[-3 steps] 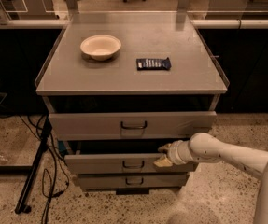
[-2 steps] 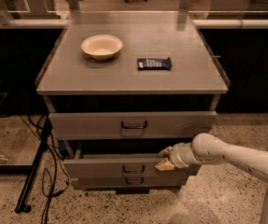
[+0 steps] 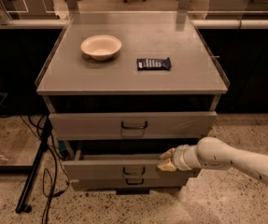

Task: Open middle drawer

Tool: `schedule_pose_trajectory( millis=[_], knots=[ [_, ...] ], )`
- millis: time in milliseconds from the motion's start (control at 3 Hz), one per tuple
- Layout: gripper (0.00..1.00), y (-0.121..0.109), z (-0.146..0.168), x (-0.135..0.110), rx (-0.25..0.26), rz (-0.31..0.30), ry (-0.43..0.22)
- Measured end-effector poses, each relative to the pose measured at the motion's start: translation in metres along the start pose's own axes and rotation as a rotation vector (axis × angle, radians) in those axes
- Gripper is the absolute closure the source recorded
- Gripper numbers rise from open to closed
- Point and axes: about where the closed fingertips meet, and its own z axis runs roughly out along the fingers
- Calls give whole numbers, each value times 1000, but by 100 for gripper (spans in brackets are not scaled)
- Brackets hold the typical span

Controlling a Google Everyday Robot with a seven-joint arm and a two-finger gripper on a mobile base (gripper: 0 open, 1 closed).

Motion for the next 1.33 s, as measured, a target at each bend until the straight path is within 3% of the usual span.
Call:
schedule_pose_trajectory(
  millis=[333, 1333],
  knots=[
    [81, 0, 0, 0, 0, 0, 0],
    [11, 0, 0, 0, 0, 0, 0]
  ],
)
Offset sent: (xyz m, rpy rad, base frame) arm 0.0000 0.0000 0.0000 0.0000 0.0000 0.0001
